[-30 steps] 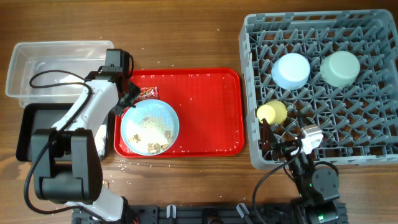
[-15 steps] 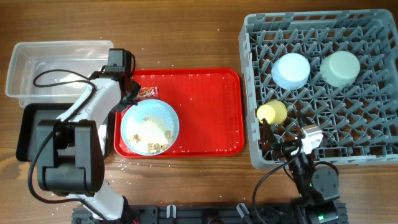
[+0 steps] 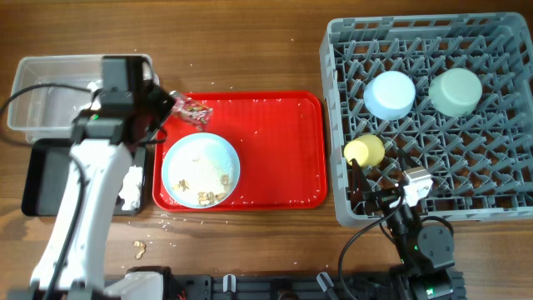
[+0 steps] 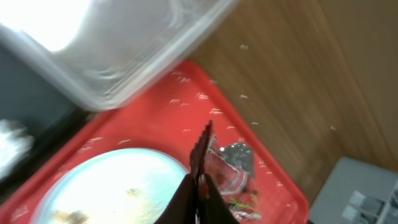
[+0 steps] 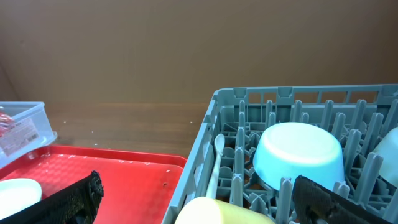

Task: Sort waste into correct bins and load items into the dishwasher rack
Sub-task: 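Drop the red candy wrapper into the clear bin with the left gripper, then pick the tissue off the black tray and drop it in the clear bin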

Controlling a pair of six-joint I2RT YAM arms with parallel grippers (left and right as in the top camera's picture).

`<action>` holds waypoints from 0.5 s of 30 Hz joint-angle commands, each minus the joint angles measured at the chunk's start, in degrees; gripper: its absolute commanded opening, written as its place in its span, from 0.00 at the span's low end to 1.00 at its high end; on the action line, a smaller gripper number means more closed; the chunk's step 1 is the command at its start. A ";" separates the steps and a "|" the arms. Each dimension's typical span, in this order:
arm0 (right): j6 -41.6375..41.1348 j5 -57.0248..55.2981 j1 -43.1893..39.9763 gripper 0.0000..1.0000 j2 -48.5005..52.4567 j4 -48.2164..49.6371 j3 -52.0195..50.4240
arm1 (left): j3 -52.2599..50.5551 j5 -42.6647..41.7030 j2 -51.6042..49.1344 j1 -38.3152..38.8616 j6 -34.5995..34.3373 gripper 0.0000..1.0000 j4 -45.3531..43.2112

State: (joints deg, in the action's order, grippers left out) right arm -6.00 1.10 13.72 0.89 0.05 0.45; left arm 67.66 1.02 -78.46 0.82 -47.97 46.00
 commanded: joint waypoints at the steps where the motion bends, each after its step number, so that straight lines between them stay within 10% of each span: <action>1: -0.52 0.68 -0.17 1.00 -0.61 0.26 -0.15 | 0.42 2.19 3.43 -6.99 5.29 0.04 1.44; 8: -0.55 0.68 -0.17 1.00 -0.61 0.26 -0.15 | 0.39 4.76 -6.19 -17.22 12.20 0.06 -15.19; 10: -0.57 0.68 -0.17 1.00 -0.61 0.26 -0.15 | 0.39 0.98 -10.49 -18.18 12.20 0.21 -19.65; 13: -0.55 0.70 -0.17 1.00 -0.61 0.26 -0.15 | 0.39 -4.11 -13.88 -18.21 12.20 0.80 -21.68; 15: -0.55 0.68 -0.17 1.00 -0.61 0.26 -0.15 | 0.74 -5.92 -12.55 -18.21 12.20 0.94 -20.02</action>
State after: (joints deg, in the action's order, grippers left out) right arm -6.00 1.10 13.72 0.89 0.05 0.45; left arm 67.77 0.38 -92.29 -17.26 -37.06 24.86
